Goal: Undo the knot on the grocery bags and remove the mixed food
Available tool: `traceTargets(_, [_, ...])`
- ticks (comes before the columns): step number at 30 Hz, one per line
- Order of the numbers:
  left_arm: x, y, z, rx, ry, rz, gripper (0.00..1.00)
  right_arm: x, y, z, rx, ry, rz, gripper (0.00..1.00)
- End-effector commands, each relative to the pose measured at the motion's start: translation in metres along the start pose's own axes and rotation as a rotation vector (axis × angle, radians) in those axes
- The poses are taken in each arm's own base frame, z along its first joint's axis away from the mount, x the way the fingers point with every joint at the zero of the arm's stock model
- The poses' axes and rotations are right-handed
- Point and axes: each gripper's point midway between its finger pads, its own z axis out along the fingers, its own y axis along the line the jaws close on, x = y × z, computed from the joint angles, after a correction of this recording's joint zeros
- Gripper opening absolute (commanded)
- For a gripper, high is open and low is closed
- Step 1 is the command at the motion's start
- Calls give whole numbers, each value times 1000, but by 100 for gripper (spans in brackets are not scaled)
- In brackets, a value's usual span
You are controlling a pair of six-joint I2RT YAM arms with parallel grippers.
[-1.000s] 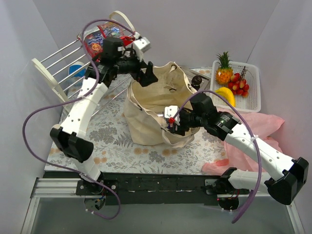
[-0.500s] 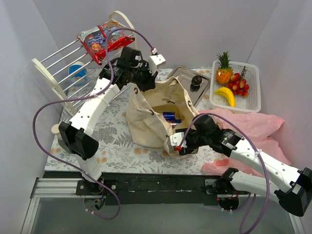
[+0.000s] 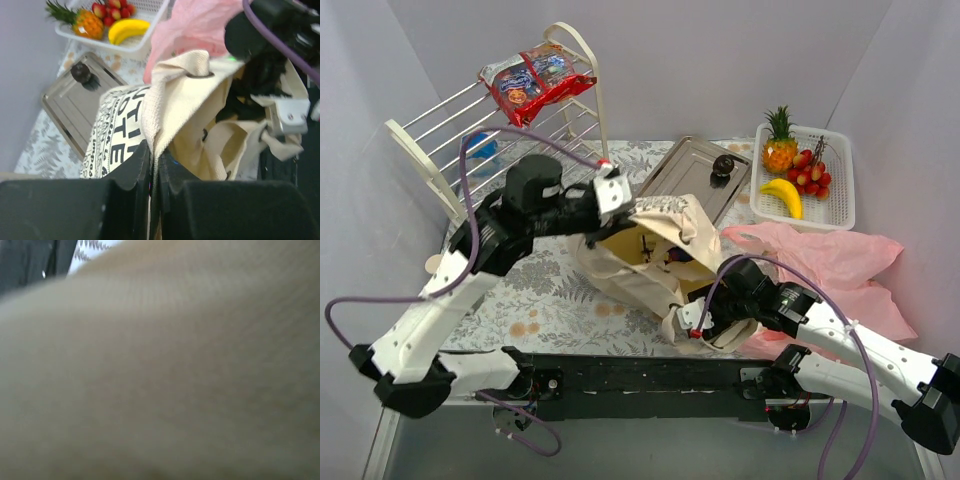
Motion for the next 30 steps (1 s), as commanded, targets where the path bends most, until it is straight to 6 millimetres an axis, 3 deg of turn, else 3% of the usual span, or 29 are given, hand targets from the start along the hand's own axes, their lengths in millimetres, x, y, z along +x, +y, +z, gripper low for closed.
traceTargets(1, [56, -50, -23, 91, 45, -15, 0, 23, 16, 8, -36, 67, -67, 60])
traceTargets(2, [86, -63, -22, 114, 96, -45, 0, 23, 16, 10, -37, 69, -82, 60])
traceTargets(4, [95, -70, -31, 96, 89, -55, 0, 24, 18, 12, -39, 71, -93, 60])
traceTargets(6, [106, -70, -29, 76, 113, -88, 0, 16, 7, 11, 8, 48, -81, 59])
traceTargets(7, [107, -69, -28, 71, 120, -105, 6, 11, 0, 11, 38, 29, -64, 58])
traceTargets(8, [106, -68, -27, 65, 123, -118, 19, 0, -17, 9, 107, -6, -23, 58])
traceTargets(9, [105, -65, -25, 56, 124, -122, 44, -10, -30, 6, 146, -32, -6, 57])
traceTargets(10, [100, -55, -24, 12, 113, -116, 55, -17, -38, 5, 169, -52, 15, 57])
traceTargets(12, [82, -38, -24, -58, 81, -109, 69, -34, -57, 2, 221, -110, 64, 57])
traceTargets(15, [71, -19, -23, -115, 85, -79, 73, -54, -73, 3, 205, -159, 82, 53])
traceTargets(20, [87, -7, -24, -187, 157, -106, 76, -68, -101, 13, 192, -165, 100, 47])
traceTargets(26, [63, 10, -19, -239, 96, -104, 78, -37, -124, 54, 192, -28, 79, 46])
traceTargets(30, [62, 9, -13, -212, 94, -96, 78, -17, -130, 75, 172, 26, 48, 46])
